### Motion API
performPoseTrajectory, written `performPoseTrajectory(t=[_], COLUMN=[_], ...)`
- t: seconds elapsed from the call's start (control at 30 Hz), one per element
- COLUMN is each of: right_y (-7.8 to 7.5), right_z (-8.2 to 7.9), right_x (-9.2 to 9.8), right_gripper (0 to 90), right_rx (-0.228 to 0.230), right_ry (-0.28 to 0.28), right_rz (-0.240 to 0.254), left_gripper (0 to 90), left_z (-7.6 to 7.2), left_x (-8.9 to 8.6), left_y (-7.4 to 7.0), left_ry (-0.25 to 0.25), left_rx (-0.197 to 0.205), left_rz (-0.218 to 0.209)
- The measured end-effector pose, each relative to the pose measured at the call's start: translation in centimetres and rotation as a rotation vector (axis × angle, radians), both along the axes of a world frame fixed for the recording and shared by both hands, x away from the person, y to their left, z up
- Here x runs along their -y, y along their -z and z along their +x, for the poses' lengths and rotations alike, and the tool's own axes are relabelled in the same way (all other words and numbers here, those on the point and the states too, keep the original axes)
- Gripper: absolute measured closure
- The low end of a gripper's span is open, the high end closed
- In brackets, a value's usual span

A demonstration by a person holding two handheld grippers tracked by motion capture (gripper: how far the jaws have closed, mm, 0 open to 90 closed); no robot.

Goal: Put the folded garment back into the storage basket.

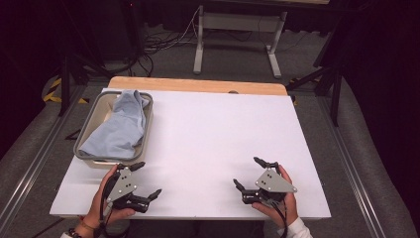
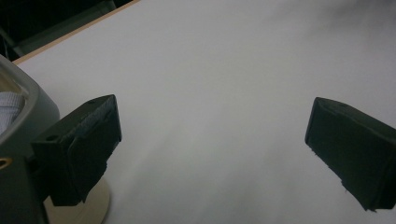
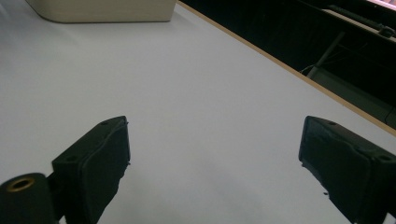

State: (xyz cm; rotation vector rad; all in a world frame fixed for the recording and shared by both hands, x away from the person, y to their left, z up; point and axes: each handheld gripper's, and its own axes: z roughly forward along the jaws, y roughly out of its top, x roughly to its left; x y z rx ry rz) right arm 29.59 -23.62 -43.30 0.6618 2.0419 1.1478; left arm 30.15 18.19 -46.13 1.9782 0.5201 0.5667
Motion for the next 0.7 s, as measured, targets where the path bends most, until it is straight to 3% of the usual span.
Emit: performPoseTrajectory(t=[0.7], right_y=[0.26], right_z=[0.07], right_x=[-0.15], right_gripper=[9.2], right_rx=[-0.01], right_ry=[-0.011], right_rz=[-0.014], left_gripper=[4.4], left_z=[0.27], left_x=[0.36], left_y=[0.08], left_ry=[0.007], left_rx=[-0.005], left_rz=[0.008])
